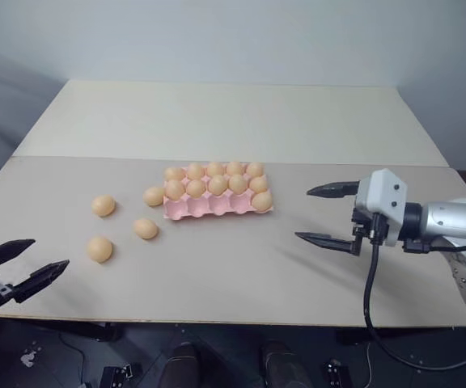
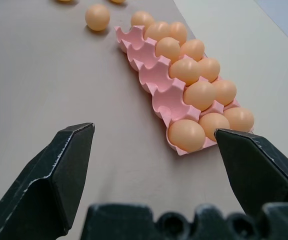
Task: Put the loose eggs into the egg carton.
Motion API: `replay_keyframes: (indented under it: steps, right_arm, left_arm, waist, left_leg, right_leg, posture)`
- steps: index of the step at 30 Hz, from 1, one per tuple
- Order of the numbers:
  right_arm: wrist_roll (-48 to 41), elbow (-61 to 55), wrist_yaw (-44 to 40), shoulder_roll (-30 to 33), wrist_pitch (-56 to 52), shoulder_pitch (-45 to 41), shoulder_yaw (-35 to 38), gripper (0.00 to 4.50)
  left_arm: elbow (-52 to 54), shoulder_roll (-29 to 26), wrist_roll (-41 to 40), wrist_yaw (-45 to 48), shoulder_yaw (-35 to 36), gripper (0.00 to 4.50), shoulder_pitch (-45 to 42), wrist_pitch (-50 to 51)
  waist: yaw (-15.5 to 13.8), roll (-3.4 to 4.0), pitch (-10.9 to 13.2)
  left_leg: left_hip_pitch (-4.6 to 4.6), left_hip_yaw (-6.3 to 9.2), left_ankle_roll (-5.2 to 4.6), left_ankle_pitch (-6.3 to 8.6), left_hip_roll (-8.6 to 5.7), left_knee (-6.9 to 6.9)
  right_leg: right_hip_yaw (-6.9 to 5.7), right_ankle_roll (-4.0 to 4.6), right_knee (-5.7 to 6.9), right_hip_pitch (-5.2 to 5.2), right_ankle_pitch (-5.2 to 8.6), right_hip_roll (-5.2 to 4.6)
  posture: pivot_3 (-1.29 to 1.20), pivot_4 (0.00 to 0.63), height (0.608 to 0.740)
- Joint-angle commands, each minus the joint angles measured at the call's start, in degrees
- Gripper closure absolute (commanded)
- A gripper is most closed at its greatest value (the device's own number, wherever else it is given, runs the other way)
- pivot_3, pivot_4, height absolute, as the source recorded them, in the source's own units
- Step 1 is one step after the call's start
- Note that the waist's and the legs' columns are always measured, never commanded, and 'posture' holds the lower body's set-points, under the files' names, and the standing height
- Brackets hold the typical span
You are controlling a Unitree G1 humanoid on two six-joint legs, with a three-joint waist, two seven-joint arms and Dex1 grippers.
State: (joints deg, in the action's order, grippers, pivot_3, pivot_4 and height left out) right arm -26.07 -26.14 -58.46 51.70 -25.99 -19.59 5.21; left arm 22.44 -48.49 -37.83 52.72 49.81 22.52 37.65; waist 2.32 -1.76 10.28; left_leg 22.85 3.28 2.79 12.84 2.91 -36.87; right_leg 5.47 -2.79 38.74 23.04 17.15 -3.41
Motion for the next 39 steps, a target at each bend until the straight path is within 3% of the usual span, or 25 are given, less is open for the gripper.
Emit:
replay_keyframes:
  steps: [1, 7, 17, 20, 23, 26, 27, 33, 36, 39]
  right_arm:
    - [-1.0, -1.8, 0.4, 0.3, 0.5, -1.2, 1.5, 0.00]
    - [-2.0, -2.9, 0.2, 0.4, 0.2, -1.5, 2.3, 0.00]
    - [-2.7, -4.1, 0.9, 0.8, 0.3, -0.2, 3.8, 0.00]
    - [-2.7, -4.2, 1.2, 0.8, 0.2, -0.2, 4.0, 0.00]
    - [-2.8, -4.3, 1.5, 0.9, 0.1, 0.0, 4.3, 0.00]
    - [-3.2, -4.4, 1.8, 0.9, -0.2, 0.2, 4.7, 0.00]
    - [-3.2, -4.4, 1.9, 0.9, -0.1, 0.2, 4.7, 0.00]
    - [-3.4, -4.5, 2.0, 0.9, -0.1, 1.1, 5.2, 0.00]
    - [-3.7, -4.2, 1.7, 1.1, -0.2, 1.7, 5.5, 0.00]
    - [-3.7, -3.4, 1.5, 1.0, -0.2, 1.2, 5.0, 0.00]
  left_arm:
    - [0.6, 0.3, -0.2, -2.6, -2.4, 0.02, -3.1, -0.2]
    - [-1.1, -0.5, 2.4, -10.8, -10.6, 0.02, -8.7, 6.4]
    - [-4.5, 4.5, 7.3, -24.5, -22.5, 0.02, -19.9, 14.0]
    - [-6.0, 4.8, 8.0, -25.3, -24.4, 0.63, -21.2, 14.9]
    - [-6.1, 5.2, 8.1, -25.5, -24.4, 1.62, -21.5, 14.6]
    - [-6.6, 4.7, 7.8, -23.8, -24.1, 2.54, -21.6, 13.3]
    - [-6.2, 4.5, 7.6, -23.5, -23.5, 2.63, -21.6, 13.0]
    - [-2.6, -0.5, 7.8, -16.8, -18.4, 2.63, -16.8, 9.1]
    - [-2.1, -4.6, 7.3, -8.3, -13.9, 2.63, -12.9, 4.2]
    - [-3.3, -7.7, 4.8, -1.0, -12.6, 2.63, -14.9, 0.0]
  waist:
    - [0.1, -0.02, 0.0]
    - [0.3, -0.03, 0.0]
    - [0.2, -0.05, 0.0]
    - [0.3, -0.05, 0.0]
    - [0.2, -0.05, 0.0]
    - [0.1, -0.05, 0.0]
    - [0.1, -0.05, 0.0]
    - [0.4, -0.06, 0.0]
    - [0.3, -0.06, 0.0]
    - [-0.1, -0.05, 0.0]
  left_leg:
    - [0.00, 0.00, 0.00, 0.00, 0.00, 0.00]
    - [-0.02, 0.01, 0.00, 0.00, 0.00, 0.00]
    - [0.00, 0.05, 0.00, 0.00, -0.01, -0.01]
    - [0.00, 0.05, 0.00, 0.00, -0.02, -0.01]
    - [0.01, 0.05, 0.00, 0.00, -0.01, -0.01]
    - [0.00, 0.05, 0.00, 0.00, -0.02, -0.01]
    - [0.00, 0.05, 0.00, 0.00, -0.02, -0.01]
    - [0.02, 0.05, 0.00, 0.00, -0.01, 0.01]
    - [0.01, 0.04, 0.00, 0.00, -0.01, 0.01]
    - [0.01, 0.02, 0.00, 0.00, -0.02, 0.01]
  right_leg:
    - [0.00, 0.00, 0.00, -0.01, 0.00, 0.00]
    - [0.01, 0.01, 0.05, 0.01, 0.00, 0.01]
    - [0.00, 0.00, 0.10, 0.03, -0.01, 0.02]
    - [0.00, 0.00, 0.11, 0.03, -0.01, 0.01]
    - [0.00, 0.00, 0.11, 0.04, -0.01, 0.01]
    - [0.00, 0.00, 0.11, 0.04, -0.01, 0.01]
    - [0.00, 0.00, 0.11, 0.03, -0.01, 0.01]
    - [0.01, 0.00, 0.11, 0.07, -0.01, 0.02]
    - [0.01, 0.01, 0.10, 0.08, 0.00, 0.01]
    - [0.00, 0.01, 0.08, 0.06, 0.00, 0.00]
  posture:
    - [0.00, 0.150, 0.740]
    - [0.00, 0.150, 0.740]
    - [0.00, 0.150, 0.740]
    - [0.00, 0.150, 0.740]
    - [0.00, 0.150, 0.740]
    - [0.00, 0.150, 0.740]
    - [0.00, 0.150, 0.740]
    - [0.00, 0.150, 0.740]
    - [0.00, 0.150, 0.740]
    - [0.00, 0.150, 0.740]
